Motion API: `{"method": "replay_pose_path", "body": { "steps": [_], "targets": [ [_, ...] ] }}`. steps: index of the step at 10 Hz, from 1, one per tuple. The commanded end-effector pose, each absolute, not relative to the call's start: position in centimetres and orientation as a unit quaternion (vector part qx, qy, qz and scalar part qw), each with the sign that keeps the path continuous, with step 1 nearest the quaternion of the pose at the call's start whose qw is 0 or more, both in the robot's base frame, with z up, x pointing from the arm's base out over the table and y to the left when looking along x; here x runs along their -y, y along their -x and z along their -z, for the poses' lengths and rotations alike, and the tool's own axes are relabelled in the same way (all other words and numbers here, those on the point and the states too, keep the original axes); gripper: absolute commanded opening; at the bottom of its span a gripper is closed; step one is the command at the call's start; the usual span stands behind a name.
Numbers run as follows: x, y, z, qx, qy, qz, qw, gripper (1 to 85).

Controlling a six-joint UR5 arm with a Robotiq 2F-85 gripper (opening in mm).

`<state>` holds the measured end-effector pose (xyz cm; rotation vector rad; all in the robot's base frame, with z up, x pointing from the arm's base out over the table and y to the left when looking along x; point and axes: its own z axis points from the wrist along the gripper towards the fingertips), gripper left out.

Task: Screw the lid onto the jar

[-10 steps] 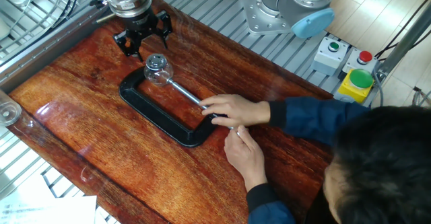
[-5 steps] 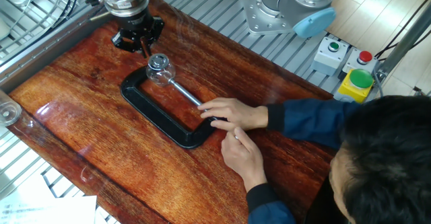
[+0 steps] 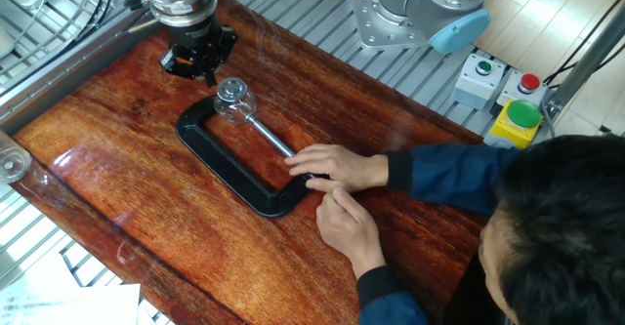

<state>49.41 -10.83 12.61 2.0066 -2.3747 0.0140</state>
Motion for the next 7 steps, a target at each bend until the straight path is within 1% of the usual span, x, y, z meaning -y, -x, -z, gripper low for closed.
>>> {"method": "replay_pose_path", "body": {
  "steps": [1,2,3,4,6,7],
  "targets": [
    [10.7,-49.2,-11.9,0.664,-0.747,-0.006,0.031,71.0],
    [9.7,-47.6,-11.1,0.648,-0.761,0.019,0.033,68.3],
    [9.6,-46.2,-10.8,0.644,-0.763,0.034,0.044,68.3],
    [8.5,-45.5,-10.6,0.643,-0.763,0.052,0.035,74.7],
    [8.7,-45.4,-10.0,0.645,-0.762,0.049,0.027,76.3],
    [9.0,-46.1,-9.6,0.642,-0.766,0.037,0.02,76.3]
  ]
}}
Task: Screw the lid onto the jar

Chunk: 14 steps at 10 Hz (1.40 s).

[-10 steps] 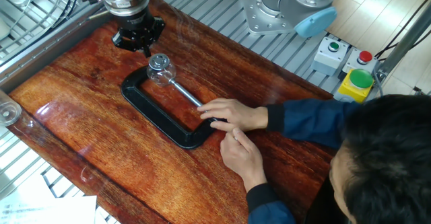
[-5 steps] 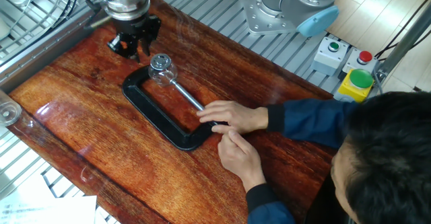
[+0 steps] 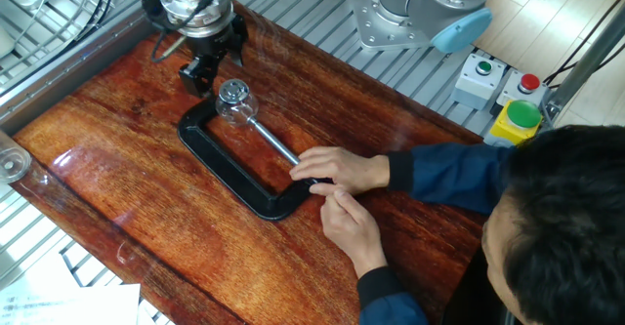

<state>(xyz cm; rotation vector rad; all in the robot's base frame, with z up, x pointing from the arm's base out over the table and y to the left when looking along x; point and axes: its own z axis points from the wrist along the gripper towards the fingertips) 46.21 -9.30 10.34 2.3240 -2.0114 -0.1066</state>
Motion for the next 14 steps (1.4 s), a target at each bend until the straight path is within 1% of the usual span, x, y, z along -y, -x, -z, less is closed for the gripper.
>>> {"method": "replay_pose_path", "body": {
  "steps": [1,3,10,12,14],
  "targets": [
    [9.2,-46.6,-9.3,0.642,-0.766,0.028,0.016,76.7],
    [8.9,-46.6,-8.6,0.644,-0.764,0.028,0.009,76.7],
    [9.2,-46.5,-7.7,0.628,-0.778,0.026,0.0,76.7],
    [9.7,-46.6,-7.5,0.628,-0.778,0.02,0.005,76.7],
    [9.5,-46.7,-7.1,0.631,-0.775,0.023,0.002,76.7]
  ]
}}
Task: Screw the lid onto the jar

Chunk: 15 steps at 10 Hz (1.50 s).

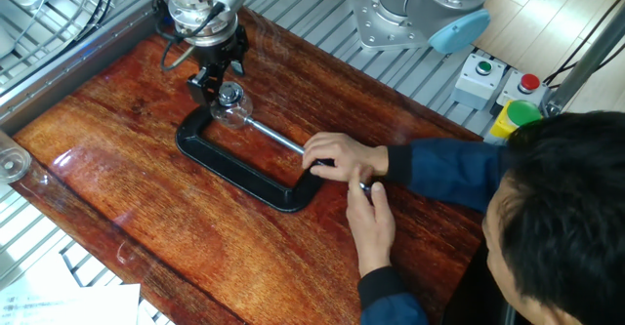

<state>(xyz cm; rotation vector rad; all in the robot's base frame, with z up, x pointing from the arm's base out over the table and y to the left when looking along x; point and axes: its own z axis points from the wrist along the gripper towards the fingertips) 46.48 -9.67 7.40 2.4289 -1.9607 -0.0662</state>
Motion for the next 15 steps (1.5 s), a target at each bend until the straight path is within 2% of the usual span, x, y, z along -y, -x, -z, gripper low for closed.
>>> {"method": "replay_pose_path", "body": {
  "steps": [1,15],
  "targets": [
    [9.49,-46.77,-6.98,0.632,-0.775,0.023,0.002,76.7],
    [9.8,-46.23,-6.28,0.641,-0.767,0.021,0.002,71.7]
  ]
}}
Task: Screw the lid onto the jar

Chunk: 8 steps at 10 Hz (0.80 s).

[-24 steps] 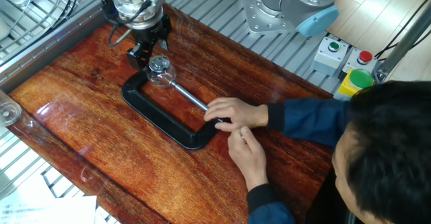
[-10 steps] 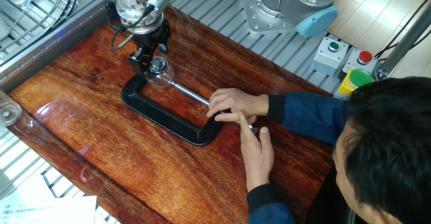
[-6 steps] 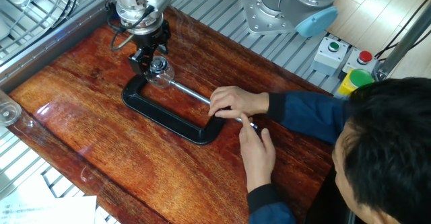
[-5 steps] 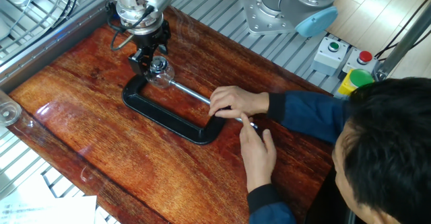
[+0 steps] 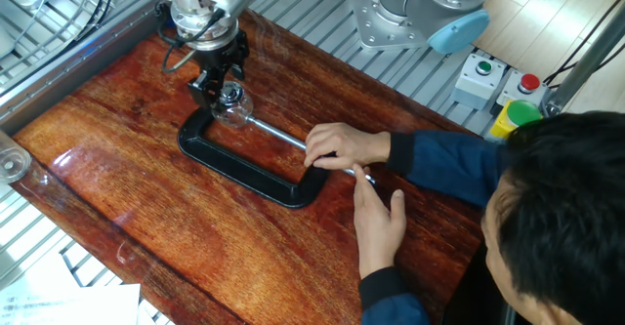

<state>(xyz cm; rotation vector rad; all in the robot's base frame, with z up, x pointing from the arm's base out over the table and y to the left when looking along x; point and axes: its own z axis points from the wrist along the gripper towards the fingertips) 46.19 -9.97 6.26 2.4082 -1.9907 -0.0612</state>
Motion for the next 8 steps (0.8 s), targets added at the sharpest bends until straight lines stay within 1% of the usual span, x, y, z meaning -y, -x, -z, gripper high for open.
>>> {"method": "replay_pose_path", "body": {
  "steps": [1,8],
  "targets": [
    [9.76,-46.23,-6.28,0.641,-0.767,0.021,0.001,71.0],
    [9.62,-46.0,-6.32,0.648,-0.761,0.026,0.002,61.7]
  ]
}}
